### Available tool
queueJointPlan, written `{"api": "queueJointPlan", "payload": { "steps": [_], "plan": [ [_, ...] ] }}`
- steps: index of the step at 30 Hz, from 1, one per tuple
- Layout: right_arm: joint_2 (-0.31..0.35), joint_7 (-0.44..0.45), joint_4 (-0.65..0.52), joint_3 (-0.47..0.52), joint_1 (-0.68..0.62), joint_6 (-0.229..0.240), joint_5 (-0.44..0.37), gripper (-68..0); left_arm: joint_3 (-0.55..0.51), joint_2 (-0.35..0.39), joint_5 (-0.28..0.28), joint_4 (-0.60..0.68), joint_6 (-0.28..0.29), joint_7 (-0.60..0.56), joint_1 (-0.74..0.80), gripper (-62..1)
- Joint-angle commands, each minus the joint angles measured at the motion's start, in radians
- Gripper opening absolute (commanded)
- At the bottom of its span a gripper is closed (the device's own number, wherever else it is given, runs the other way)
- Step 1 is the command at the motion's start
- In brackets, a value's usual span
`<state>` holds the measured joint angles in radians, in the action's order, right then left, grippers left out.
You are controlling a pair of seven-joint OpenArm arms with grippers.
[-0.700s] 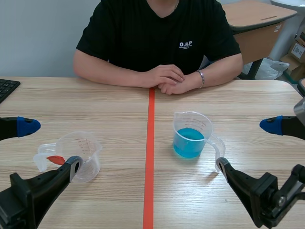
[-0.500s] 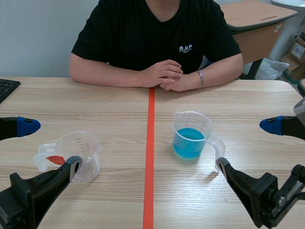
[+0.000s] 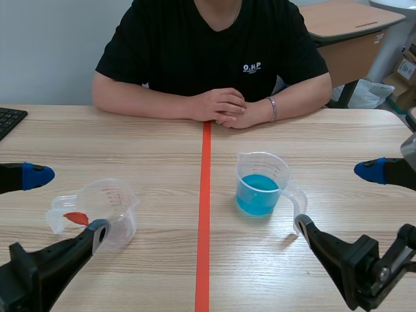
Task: Do the redox reaction experiment.
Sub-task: 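Lift the metal plate out of the left beaker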
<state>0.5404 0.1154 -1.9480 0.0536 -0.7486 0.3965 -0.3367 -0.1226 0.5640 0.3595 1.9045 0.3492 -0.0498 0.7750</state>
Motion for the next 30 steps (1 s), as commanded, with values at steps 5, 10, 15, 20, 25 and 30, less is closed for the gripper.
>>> {"api": "queueJointPlan", "payload": {
  "steps": [5, 10, 15, 20, 25, 30],
  "plan": [
    [0.011, 0.019, -0.020, 0.006, -0.002, -0.004, -0.006, 0.4, -0.116, 0.004, 0.014, 0.008, -0.025, -0.059, 0.103, 1.4],
    [0.011, 0.023, -0.020, 0.006, -0.002, -0.003, -0.006, 0.4, -0.195, -0.004, 0.014, 0.008, -0.063, -0.059, 0.232, 1.4],
    [0.025, 0.064, -0.020, 0.002, -0.002, -0.002, 0.022, 0.4, -0.256, -0.079, 0.014, 0.005, -0.131, -0.058, 0.367, 1.4],
    [0.074, 0.122, -0.020, -0.017, 0.004, 0.001, 0.024, 0.4, -0.272, -0.174, 0.014, -0.035, -0.156, -0.058, 0.454, 1.4],
    [0.138, 0.161, -0.020, -0.068, 0.037, 0.000, 0.023, 0.4, -0.270, -0.264, 0.014, -0.110, -0.156, -0.059, 0.469, 1.4],
    [0.186, 0.173, -0.020, -0.148, 0.091, 0.000, 0.023, 0.4, -0.262, -0.324, 0.014, -0.171, -0.156, -0.066, 0.469, 1.4]
  ]
}}
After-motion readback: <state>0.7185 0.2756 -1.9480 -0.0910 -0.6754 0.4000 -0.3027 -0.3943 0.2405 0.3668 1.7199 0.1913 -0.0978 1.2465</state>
